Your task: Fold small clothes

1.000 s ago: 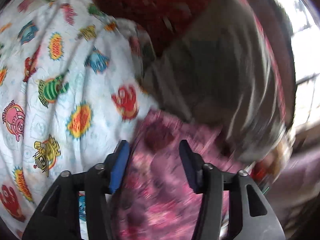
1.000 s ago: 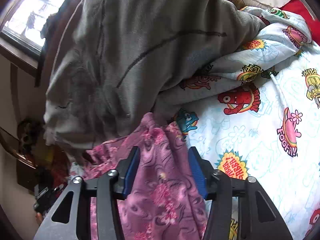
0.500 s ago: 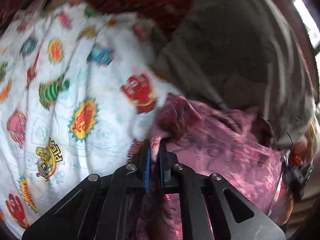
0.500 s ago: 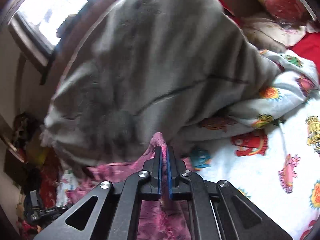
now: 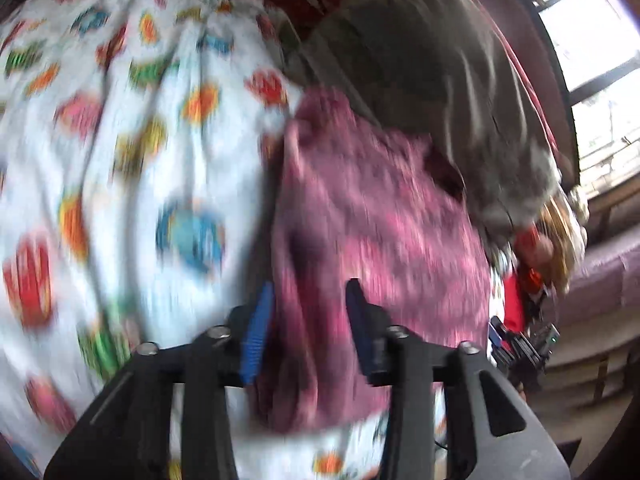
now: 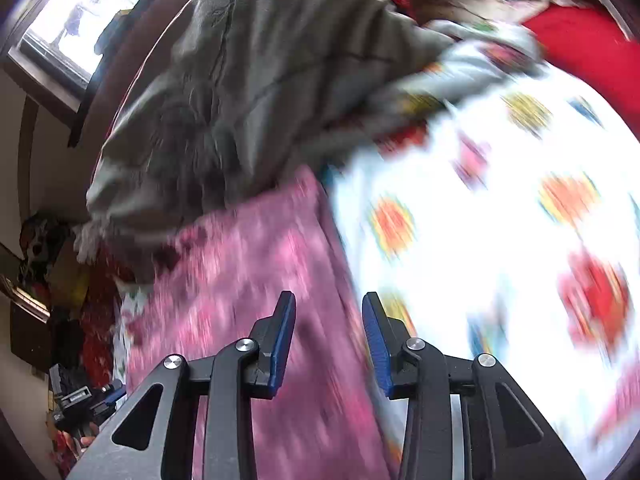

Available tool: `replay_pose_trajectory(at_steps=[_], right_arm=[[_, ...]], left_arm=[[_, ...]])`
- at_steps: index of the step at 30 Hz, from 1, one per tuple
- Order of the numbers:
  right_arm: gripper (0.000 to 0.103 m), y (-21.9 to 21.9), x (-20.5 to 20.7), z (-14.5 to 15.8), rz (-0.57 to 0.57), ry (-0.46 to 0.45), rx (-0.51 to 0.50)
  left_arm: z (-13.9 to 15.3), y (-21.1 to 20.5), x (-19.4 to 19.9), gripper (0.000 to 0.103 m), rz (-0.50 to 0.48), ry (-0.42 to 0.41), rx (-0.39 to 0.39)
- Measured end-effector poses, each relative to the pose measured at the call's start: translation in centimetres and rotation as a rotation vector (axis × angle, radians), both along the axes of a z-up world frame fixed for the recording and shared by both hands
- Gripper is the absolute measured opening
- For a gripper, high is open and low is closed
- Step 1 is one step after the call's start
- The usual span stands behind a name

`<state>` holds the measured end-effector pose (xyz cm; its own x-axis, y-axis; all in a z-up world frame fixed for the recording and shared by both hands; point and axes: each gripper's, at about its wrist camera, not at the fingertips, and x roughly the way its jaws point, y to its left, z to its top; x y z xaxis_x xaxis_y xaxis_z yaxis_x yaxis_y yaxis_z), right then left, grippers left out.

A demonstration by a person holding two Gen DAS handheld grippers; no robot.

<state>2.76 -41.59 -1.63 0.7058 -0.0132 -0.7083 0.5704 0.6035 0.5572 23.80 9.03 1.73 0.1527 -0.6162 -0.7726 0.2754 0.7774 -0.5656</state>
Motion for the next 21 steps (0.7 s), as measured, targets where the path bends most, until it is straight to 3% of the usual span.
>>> replay_pose_trajectory(at_steps=[3,6,7,8,9,10,12,14,16,19,21], right_arm=[[0.04,1.7,-2.4,-0.8,-0.01,0.026,0.022],[0.04,3.3,-3.6,-1.5,0.002,0.028,0.077],[0.04,3.8,-3.0,-1.6,0.011,0.04,0.059],[0.035,4.4,-2.3,-1.3,0.016,0.057,0.025],[0.011,4.7,-2.0,-0.8,0.026,0.057,-0.004],[0.008,4.8,-1.9,-0.2,0.023,0.031,-0.003],[0.007,4.7,-2.7,1.3,-0.016,-0.031,-0.019],[0.006,4.2,-3.7,2.4,-0.062,-0.05,-0.058],[0.005,2.8,-4.5,1.6,-0.109,0.001,-0.041],[0.0,1.2,-4.9,-1.5,-0.166,0.149,0.031],[0.0,0.9,-5.5,-1.7,-0.199,0.113,0.068]], left_arm=[[-0.5,0.9,-3.2,0.04,-0.02,0.029,-0.034],[-1.4,0.5,-4.9,0.042,-0.021,0.026,0.006],[-1.9,0.4,-5.1,0.037,-0.009,0.018,0.029],[-2.1,0.5,-5.2,0.03,0.005,0.014,0.042],[-2.1,0.8,-5.2,0.014,0.029,0.021,0.035],[-2.0,2.0,-5.6,0.013,0.051,0.038,-0.004],[-1.8,2.7,-5.4,0.011,0.095,0.051,-0.036],[-2.0,3.1,-5.1,0.01,0.107,0.051,-0.004],[-2.7,3.4,-5.1,0.01,0.108,0.08,0.006],[-3.2,3.4,-5.2,0.01,0.115,0.113,0.02],[-2.4,4.0,-5.4,0.01,0.126,0.102,0.022]])
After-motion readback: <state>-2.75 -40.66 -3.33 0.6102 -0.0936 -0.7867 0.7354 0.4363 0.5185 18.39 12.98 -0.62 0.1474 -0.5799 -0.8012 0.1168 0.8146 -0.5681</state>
